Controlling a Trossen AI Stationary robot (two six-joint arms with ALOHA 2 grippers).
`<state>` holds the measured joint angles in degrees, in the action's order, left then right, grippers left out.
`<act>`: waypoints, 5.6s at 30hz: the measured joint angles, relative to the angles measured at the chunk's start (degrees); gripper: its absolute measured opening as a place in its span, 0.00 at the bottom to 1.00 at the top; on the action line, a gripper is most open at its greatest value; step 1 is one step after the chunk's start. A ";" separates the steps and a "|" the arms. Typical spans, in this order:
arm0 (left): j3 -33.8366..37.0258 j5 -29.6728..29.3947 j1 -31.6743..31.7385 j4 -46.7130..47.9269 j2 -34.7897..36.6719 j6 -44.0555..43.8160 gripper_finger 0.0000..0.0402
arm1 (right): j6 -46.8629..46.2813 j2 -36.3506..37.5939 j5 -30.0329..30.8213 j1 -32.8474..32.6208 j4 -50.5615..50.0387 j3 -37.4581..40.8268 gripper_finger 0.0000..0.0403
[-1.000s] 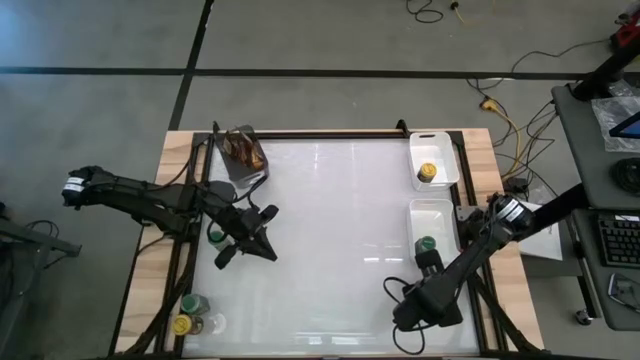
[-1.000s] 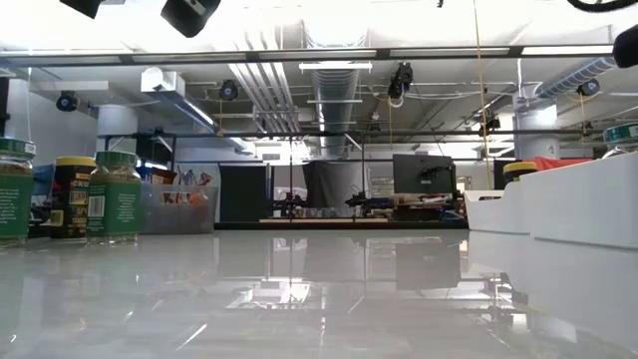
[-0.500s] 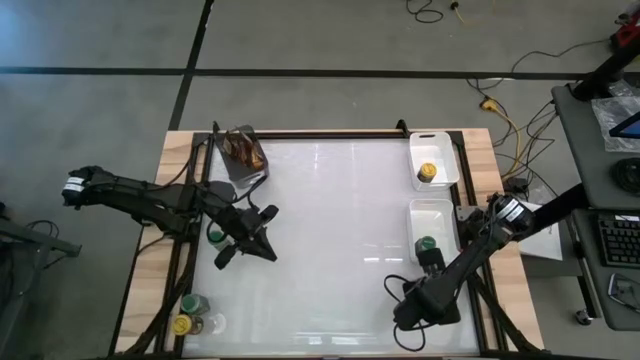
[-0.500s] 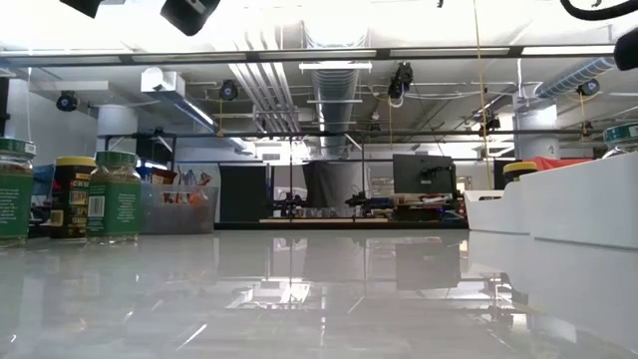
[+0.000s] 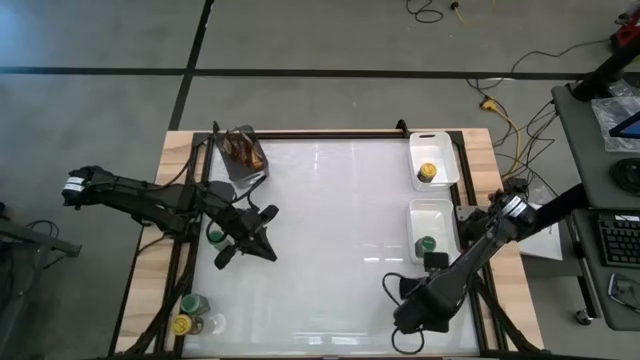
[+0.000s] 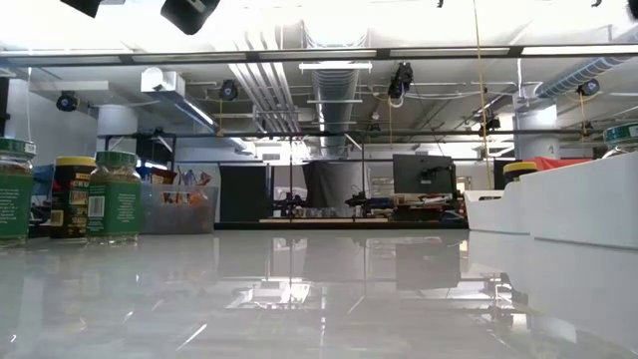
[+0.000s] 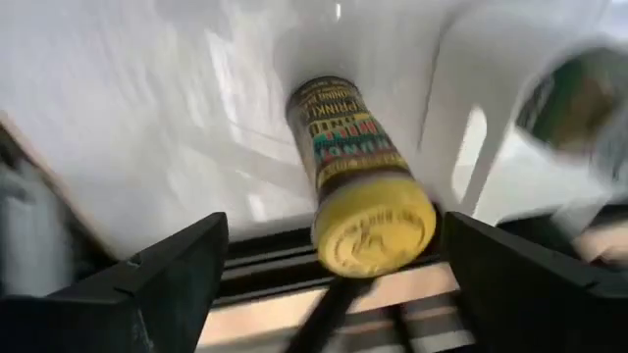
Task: Sort spices by type
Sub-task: Put the yellow seasoning bottle into the top white bin
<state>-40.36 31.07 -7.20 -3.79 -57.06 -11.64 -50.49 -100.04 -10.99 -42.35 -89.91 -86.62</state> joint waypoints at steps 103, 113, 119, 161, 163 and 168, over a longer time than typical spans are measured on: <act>0.42 -2.82 -1.07 -6.57 0.02 1.14 0.00 | 34.48 33.68 30.52 56.68 -0.11 0.23 0.54; 0.44 -15.25 -1.05 -15.18 0.02 3.44 0.00 | 75.52 38.83 24.14 81.79 5.15 9.34 0.54; 0.44 -15.54 -0.98 -15.82 0.02 4.99 0.00 | 85.24 40.77 23.42 87.63 5.58 15.27 0.54; 0.42 -15.06 -1.03 -14.05 -3.41 3.65 0.00 | 98.18 34.37 21.23 91.17 20.53 34.14 0.55; 0.42 -15.06 -1.03 -14.51 -3.39 3.65 0.00 | 99.12 34.41 21.05 91.54 22.56 34.51 0.55; -0.30 -15.10 -1.03 -15.04 -3.54 3.65 0.00 | 100.49 34.45 21.06 92.78 23.67 35.92 0.55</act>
<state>-40.66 15.97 -8.23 -18.83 -60.60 -7.99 50.00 -65.59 10.07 50.43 -66.24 -50.70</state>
